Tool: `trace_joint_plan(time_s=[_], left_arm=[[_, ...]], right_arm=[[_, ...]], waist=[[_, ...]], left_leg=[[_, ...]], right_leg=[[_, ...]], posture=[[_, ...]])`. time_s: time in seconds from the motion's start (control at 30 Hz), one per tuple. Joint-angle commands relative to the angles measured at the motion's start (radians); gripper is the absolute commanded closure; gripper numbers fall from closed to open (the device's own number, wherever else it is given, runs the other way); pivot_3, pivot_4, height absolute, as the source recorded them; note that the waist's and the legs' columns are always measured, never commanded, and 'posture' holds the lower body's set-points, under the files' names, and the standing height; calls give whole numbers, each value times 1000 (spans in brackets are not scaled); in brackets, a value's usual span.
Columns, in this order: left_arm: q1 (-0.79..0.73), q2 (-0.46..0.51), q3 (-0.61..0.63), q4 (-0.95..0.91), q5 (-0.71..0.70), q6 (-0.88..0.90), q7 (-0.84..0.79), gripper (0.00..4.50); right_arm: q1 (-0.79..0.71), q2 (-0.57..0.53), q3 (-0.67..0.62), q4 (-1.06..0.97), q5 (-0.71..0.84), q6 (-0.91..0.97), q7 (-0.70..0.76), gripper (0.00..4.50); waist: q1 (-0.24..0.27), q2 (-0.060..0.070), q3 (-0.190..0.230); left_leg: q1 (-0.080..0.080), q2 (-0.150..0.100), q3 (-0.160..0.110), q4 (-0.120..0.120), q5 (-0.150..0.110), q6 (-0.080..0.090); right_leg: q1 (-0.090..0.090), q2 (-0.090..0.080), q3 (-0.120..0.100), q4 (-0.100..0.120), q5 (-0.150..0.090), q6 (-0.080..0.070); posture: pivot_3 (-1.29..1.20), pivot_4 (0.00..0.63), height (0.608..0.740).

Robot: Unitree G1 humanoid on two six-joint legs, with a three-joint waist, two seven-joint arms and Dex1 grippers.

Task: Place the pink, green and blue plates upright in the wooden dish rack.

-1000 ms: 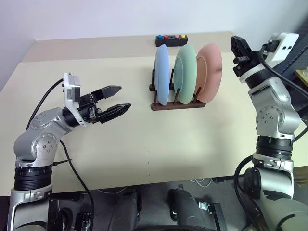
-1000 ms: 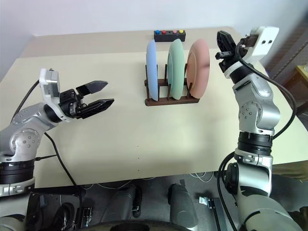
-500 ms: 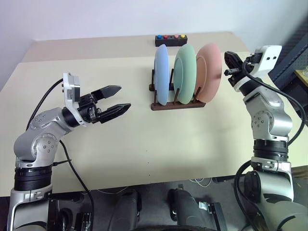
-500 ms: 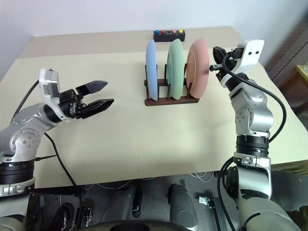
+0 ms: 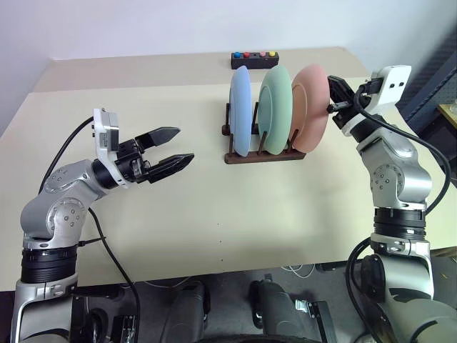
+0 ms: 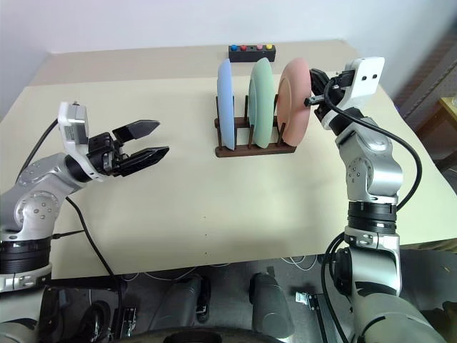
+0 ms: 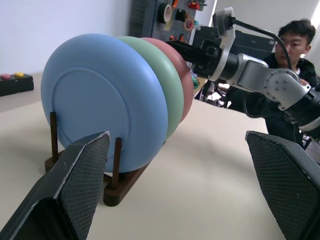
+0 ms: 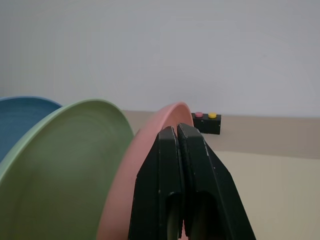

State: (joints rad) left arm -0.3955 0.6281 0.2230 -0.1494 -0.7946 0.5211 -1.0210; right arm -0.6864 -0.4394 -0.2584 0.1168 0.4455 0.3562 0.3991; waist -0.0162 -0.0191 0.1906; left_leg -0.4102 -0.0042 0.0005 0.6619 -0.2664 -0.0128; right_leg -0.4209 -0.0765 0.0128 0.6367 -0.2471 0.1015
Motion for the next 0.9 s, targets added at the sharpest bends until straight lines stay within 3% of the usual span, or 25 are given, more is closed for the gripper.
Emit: trace_joint_plan(time_s=[0.03,0.17,0.27,0.5,0.7,0.8,0.9], left_arm=[[-2,16,25,-14,-5,-6,-3,0],[-3,25,32,-3,-1,-8,-7,0],[-11,43,39,5,3,-10,-7,0],[18,70,80,-44,-33,22,29,0],[22,89,89,-40,-33,31,30,0],[34,87,96,-23,-22,17,22,0],[36,81,95,-9,-18,10,18,0]], right_arm=[[-13,-4,-27,-26,2,-20,-13,4470],[-15,-14,-43,4,-32,-50,-55,4470],[-18,-12,-74,22,-13,-69,-60,3672],[30,-38,-112,-24,26,-37,-29,101],[140,-155,-164,-64,24,-27,42,39],[198,-224,-280,-101,80,-9,44,39],[311,-271,-387,-248,272,93,158,39]], waist=[[0,0,0],[0,0,0],[0,0,0],[0,0,0],[6,0,0],[6,0,0],[5,0,0]], left_leg=[[0,0,0,0,0,0],[0,0,0,0,0,0],[0,0,0,0,0,0],[0,0,0,0,0,0],[0,0,0,1,0,0],[0,0,0,1,0,1],[1,0,0,1,0,2]], right_leg=[[0,0,0,0,0,0],[0,0,0,0,0,0],[0,0,0,0,0,0],[0,0,0,0,0,0],[1,0,0,0,0,0],[2,0,0,-1,0,0],[3,0,0,-2,0,0]], posture=[[0,150,740],[0,150,740],[0,150,740],[0,150,740],[0,150,740],[0,150,740],[0,150,740]])
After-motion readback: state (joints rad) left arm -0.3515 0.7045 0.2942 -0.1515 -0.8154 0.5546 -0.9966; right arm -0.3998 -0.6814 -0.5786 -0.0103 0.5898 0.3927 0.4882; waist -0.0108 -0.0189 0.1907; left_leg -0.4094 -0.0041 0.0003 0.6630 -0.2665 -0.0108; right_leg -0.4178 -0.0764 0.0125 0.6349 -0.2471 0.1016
